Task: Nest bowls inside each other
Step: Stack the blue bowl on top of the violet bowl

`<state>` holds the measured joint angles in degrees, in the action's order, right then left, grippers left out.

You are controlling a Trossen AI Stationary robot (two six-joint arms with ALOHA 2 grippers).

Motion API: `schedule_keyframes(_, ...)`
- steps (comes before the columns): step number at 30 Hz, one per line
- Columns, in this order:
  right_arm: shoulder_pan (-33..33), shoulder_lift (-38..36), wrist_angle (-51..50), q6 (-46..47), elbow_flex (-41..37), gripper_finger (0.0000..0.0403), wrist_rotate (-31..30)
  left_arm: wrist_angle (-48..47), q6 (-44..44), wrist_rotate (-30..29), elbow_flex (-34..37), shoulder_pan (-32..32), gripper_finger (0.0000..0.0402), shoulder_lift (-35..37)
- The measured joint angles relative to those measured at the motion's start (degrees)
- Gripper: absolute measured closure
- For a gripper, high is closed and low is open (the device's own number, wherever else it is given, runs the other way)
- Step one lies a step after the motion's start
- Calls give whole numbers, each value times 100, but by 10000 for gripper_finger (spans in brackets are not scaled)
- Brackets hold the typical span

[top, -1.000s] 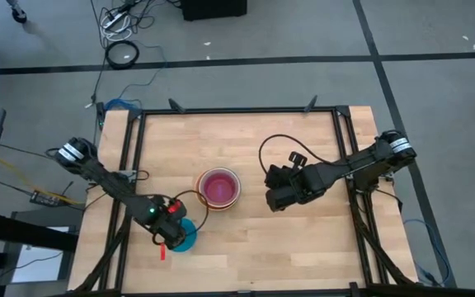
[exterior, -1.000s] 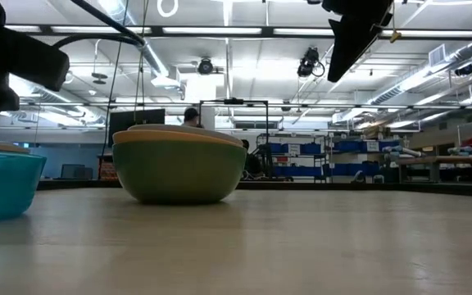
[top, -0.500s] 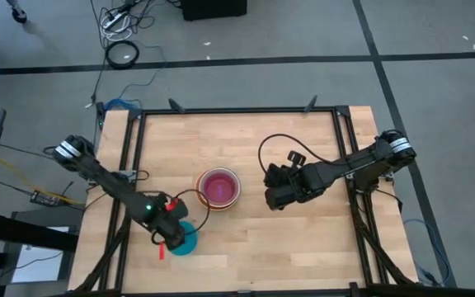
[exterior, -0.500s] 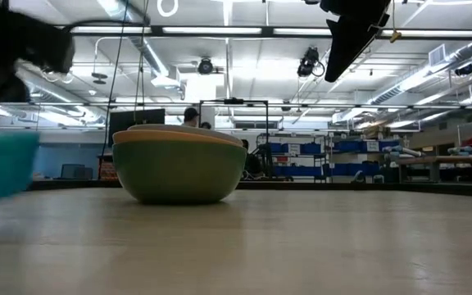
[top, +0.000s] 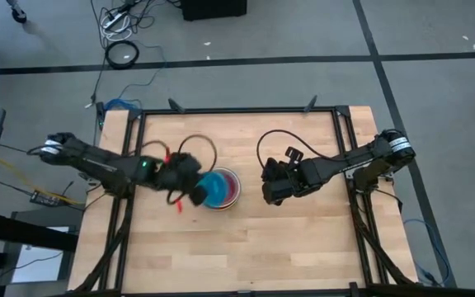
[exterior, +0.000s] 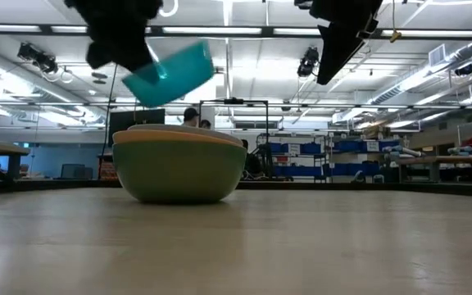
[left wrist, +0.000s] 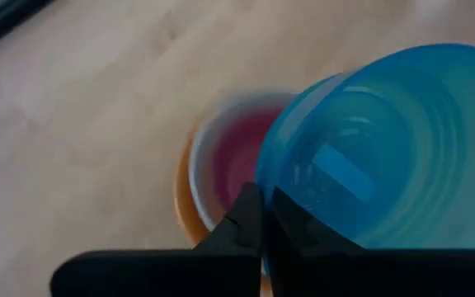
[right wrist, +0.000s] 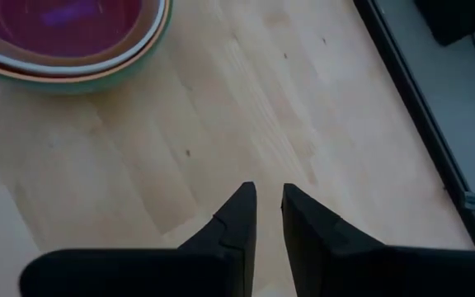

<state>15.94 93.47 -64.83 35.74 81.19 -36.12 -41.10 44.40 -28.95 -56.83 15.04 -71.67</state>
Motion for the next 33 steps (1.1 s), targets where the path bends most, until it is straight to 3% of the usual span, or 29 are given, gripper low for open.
schedule_keyframes(8,-30,0,3,-41,0,353,26,162,-530,1021,3,-1104,399,-584)
schedule_keyframes(11,-30,0,4,-41,0,353,29,311,-538,1119,10,-1138,387,-827)
schedule_keyframes(22,-30,-2,8,-39,0,353,158,886,-464,1408,3,-1136,284,-820)
schedule_keyframes(33,-30,-2,8,-39,0,353,167,1290,-205,1971,3,-1129,273,-766)
